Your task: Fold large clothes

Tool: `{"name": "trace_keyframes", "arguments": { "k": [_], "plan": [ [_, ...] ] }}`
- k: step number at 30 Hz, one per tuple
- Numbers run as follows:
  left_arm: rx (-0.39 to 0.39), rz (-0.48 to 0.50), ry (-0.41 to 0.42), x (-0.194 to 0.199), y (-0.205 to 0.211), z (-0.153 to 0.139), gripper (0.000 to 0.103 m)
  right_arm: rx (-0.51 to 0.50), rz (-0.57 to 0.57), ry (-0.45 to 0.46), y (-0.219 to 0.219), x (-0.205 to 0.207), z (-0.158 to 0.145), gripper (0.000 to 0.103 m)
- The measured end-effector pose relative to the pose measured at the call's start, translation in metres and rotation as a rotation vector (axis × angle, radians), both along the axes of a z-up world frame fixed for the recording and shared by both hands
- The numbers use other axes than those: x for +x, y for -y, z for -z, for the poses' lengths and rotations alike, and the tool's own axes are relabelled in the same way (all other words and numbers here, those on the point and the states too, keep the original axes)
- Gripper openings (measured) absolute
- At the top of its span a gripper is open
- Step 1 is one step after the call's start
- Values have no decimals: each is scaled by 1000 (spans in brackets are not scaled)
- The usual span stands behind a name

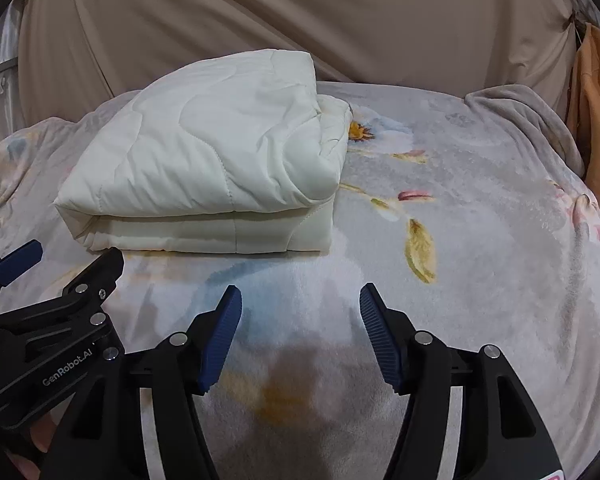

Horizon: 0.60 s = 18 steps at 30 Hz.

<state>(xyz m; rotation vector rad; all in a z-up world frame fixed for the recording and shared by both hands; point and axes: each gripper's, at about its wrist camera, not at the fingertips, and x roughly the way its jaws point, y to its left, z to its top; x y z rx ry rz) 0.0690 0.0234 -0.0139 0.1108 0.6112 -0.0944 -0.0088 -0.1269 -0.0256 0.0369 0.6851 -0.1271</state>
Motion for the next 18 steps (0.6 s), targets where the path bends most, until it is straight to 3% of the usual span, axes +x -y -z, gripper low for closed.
{"name": "trace_keyframes", "arguments": {
  "k": [18],
  "plan": [
    [5, -1, -26, 5, 1, 5, 95, 0, 5, -13, 0, 2, 3, 61]
  ]
}}
